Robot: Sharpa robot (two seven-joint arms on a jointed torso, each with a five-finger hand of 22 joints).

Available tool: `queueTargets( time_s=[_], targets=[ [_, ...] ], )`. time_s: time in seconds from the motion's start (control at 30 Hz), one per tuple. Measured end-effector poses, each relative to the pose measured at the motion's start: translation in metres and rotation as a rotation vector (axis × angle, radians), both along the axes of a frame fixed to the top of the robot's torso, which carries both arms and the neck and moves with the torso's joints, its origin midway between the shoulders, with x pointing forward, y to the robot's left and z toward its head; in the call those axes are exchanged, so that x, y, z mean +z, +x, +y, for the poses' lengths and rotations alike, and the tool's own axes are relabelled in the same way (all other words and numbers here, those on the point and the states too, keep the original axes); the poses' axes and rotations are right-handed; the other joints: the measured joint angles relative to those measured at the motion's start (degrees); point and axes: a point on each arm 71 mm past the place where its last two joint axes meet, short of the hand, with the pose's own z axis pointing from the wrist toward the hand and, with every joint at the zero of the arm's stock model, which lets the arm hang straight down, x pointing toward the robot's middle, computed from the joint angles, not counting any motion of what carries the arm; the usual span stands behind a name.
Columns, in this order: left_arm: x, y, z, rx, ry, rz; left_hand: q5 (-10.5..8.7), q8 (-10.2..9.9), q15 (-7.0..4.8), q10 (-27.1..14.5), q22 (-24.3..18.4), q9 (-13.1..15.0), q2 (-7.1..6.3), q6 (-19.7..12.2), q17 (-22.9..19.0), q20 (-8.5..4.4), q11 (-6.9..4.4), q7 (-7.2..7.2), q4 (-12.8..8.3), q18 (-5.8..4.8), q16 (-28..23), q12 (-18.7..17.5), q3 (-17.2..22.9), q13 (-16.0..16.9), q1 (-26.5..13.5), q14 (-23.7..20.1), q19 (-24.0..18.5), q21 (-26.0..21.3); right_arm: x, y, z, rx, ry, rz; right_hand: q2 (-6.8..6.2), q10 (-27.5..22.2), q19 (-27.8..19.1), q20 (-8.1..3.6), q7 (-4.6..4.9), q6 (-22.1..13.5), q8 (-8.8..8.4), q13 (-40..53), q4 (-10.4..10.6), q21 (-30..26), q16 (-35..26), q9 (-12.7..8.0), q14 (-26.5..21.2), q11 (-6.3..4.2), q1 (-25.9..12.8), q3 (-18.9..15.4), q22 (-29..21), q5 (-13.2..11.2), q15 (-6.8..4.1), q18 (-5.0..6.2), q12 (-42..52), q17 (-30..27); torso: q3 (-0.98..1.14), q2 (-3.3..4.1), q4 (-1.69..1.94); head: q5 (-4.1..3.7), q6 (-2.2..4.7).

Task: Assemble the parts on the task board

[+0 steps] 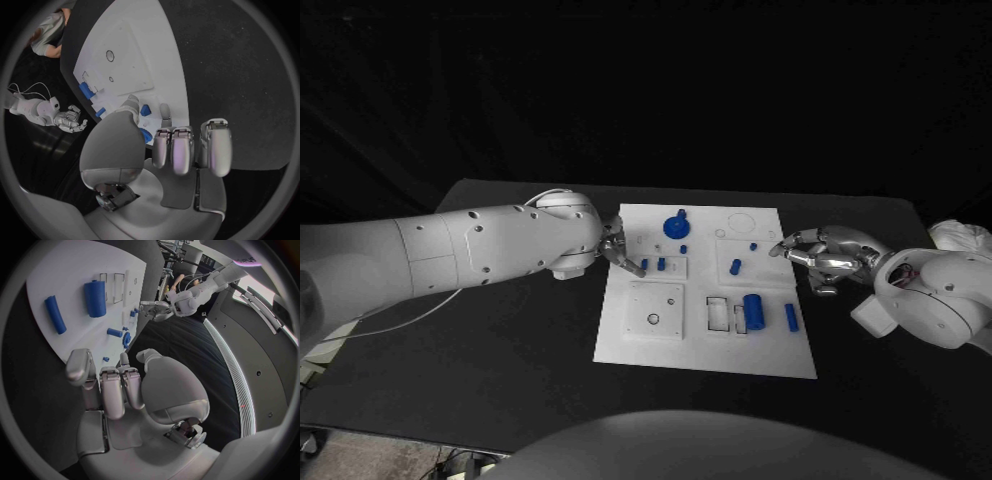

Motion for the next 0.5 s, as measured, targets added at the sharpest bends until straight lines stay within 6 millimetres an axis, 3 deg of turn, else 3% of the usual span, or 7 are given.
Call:
queueTargets(
  time_s=[0.17, 0.27, 0.3, 0.37, 0.4, 0.47, 0.5],
  targets=[
    [0.030, 0.010, 0.010, -0.008, 0.013, 0.006, 0.00, 0.4, 0.00, 0.1, 0.0, 0.0, -0.25, -1.6, 0.0, 0.00, 0.07, 0.20, 0.1, 0.00, 0.0, -0.4, -7.3, 0.0, 1.2, 0.0, 0.0, -0.8, -0.001, 0.000, 0.000, 0.000, 0.000, 0.001, 0.00, 0.0, 0.0, 0.00, 0.00, 0.0, 0.00, 0.0, 0.0, 0.0, 0.0, 0.0, 0.0, 0.00, 0.0, 0.0, 0.0, 0.0, 0.00, 0.00, 0.0, 0.0, 0.00, -0.03, 0.01, -0.03, 0.00],
    [0.042, 0.013, 0.016, -0.013, 0.024, 0.022, 0.00, 0.7, 0.51, 0.0, 0.0, -0.4, 0.89, -1.8, 0.0, 0.52, 0.63, 0.42, 0.2, 0.15, 0.0, -2.2, -9.7, 0.0, 2.7, -0.1, -0.1, -3.3, -0.001, 0.000, 0.001, 0.001, 0.001, 0.000, -0.23, 0.0, 0.0, 0.00, -0.19, 0.2, 0.00, 0.0, 0.0, 0.0, 0.0, 0.0, 0.0, 0.00, 0.2, 0.0, 0.0, 0.0, 0.00, 0.00, 0.0, 0.0, 0.01, -0.04, 0.01, -0.06, 0.00],
    [0.047, 0.014, 0.019, -0.014, 0.024, 0.025, 0.00, 0.8, 0.85, 0.0, 0.0, -0.8, 2.22, -1.9, 0.0, 0.68, 1.14, 0.50, 0.0, 1.06, 0.0, -3.5, -9.3, 0.0, 4.0, 0.0, 0.0, -5.7, -0.001, 0.000, 0.001, 0.002, 0.001, 0.000, -0.23, 0.0, 0.0, 0.00, -0.19, 0.2, 0.00, 0.0, 0.0, 0.0, 0.0, 0.0, 0.0, 0.00, 0.2, 0.0, 0.0, 0.0, 0.00, 0.00, 0.0, 0.0, 0.01, -0.04, 0.01, -0.10, 0.00],
    [0.055, 0.016, 0.022, -0.015, 0.010, 0.019, 0.59, 1.1, 1.81, -3.5, 0.0, -1.8, 4.80, -1.9, 0.0, 1.55, 2.21, 0.94, -0.2, 2.27, -3.0, -9.6, -7.1, 0.0, 8.9, 0.1, -1.8, -11.0, 0.000, -0.001, 0.001, 0.003, 0.004, -0.002, -0.30, 0.0, 0.0, 0.00, -0.20, 0.2, 0.00, 0.0, 0.2, 0.0, 0.0, 0.0, 0.0, 0.00, 0.3, 0.2, 0.0, 0.0, 0.00, 0.00, 0.0, 0.0, 0.01, -0.04, 0.01, -0.17, 0.00],
    [0.059, 0.017, 0.023, -0.018, -0.005, 0.011, 2.41, 1.1, 2.54, -8.8, 0.0, -2.5, 5.85, -2.4, 0.0, 1.86, 2.66, 1.51, -0.3, 2.30, -7.5, -15.1, -6.0, -2.0, 11.4, -1.4, -3.3, -13.6, 0.000, -0.001, 0.001, 0.004, 0.006, -0.004, -0.30, 0.0, 0.0, 0.00, -0.19, 0.2, 0.00, 0.0, 0.2, 0.0, 0.0, 0.0, 0.0, 0.00, 0.3, 0.2, 0.0, 0.0, 0.00, 0.00, 0.0, 0.0, 0.01, -0.03, 0.01, -0.21, 0.00],
    [0.065, 0.020, 0.022, -0.034, -0.058, -0.021, 6.34, -0.2, 3.74, -23.6, 0.0, -5.0, 6.94, -3.8, -1.0, 2.70, 3.64, 2.84, -0.2, 2.39, -15.9, -30.0, -4.6, -13.2, 16.2, -8.1, -5.0, -16.0, 0.001, -0.002, 0.002, 0.007, 0.011, -0.009, -0.31, 0.0, 0.0, 0.00, -0.20, 0.2, 0.16, 0.0, 0.2, 0.0, 0.0, 0.0, 0.0, 0.00, 0.3, 0.2, 0.0, 0.0, 0.00, 0.00, 0.0, 0.0, 0.01, -0.02, 0.01, -0.27, 0.00],
    [0.066, 0.021, 0.020, -0.045, -0.089, -0.042, 7.75, -1.2, 4.29, -29.7, 0.0, -6.7, 7.33, -4.5, -2.4, 3.24, 4.36, 3.55, -0.1, 3.14, -18.4, -36.6, -3.9, -18.2, 18.3, -10.4, -5.7, -17.0, 0.001, -0.002, 0.002, 0.007, 0.013, -0.013, -0.59, 0.0, 0.0, 0.00, -0.20, 0.2, 0.22, 0.0, 0.3, 0.0, 0.0, 0.1, 0.0, 0.00, 0.0, 0.3, 0.0, 0.0, 0.00, 0.00, 0.0, 0.0, 0.01, -0.01, 0.01, -0.29, 0.00]
  ],
)
